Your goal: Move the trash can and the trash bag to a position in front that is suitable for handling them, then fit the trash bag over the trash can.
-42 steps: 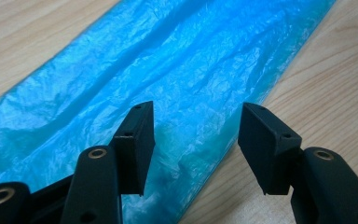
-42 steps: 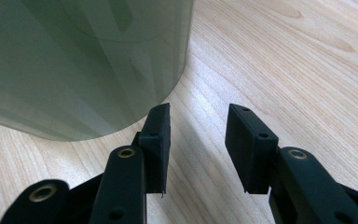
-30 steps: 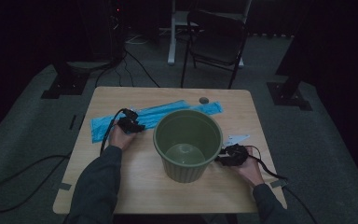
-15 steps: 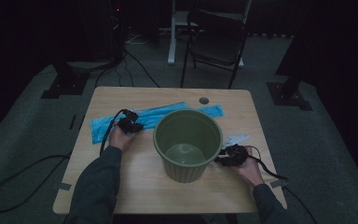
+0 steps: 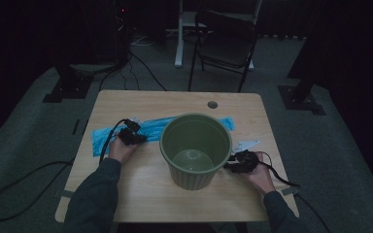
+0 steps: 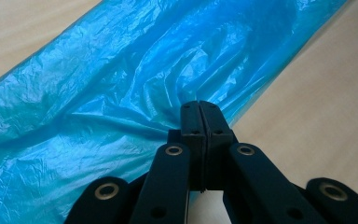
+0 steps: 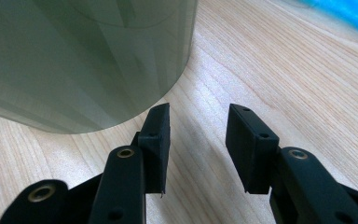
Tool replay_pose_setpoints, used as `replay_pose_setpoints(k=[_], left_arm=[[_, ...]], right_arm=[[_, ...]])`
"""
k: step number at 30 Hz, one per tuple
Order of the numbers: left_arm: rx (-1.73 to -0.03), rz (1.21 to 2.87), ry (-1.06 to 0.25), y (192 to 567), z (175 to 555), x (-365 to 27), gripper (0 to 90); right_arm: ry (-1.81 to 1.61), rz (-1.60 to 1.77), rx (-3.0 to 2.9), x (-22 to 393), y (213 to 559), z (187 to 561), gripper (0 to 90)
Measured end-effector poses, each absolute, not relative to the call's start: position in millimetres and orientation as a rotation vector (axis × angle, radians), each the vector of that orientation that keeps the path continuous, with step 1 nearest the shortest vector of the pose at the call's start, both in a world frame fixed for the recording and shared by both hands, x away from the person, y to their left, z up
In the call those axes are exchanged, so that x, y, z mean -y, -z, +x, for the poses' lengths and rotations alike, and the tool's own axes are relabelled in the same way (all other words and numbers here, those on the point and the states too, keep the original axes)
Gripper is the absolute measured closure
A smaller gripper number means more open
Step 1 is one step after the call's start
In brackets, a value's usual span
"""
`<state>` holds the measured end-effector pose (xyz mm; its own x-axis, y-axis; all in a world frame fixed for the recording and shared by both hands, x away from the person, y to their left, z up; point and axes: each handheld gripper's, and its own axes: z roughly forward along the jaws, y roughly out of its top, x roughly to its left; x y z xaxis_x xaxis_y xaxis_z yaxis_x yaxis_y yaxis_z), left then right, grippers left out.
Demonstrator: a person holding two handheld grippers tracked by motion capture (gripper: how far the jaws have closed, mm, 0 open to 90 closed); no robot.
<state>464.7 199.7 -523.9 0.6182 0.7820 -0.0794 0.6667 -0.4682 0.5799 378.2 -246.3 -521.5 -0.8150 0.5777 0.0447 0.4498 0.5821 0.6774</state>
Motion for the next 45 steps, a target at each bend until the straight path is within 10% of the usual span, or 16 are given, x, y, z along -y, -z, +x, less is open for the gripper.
replay_pose_setpoints(k=[28, 45], left_arm=[[-0.843, 2.375, -0.154, 515.1, 356.3, -172.1, 88.3], [-0.87, 2.239, -0.258, 498.4, 355.5, -180.5, 56.5]], right_arm=[[-1.05, 0.86, -2.628, 247.4, 520.0, 377.5, 59.8], [-1.043, 0.862, -2.634, 246.4, 521.0, 378.6, 59.3]])
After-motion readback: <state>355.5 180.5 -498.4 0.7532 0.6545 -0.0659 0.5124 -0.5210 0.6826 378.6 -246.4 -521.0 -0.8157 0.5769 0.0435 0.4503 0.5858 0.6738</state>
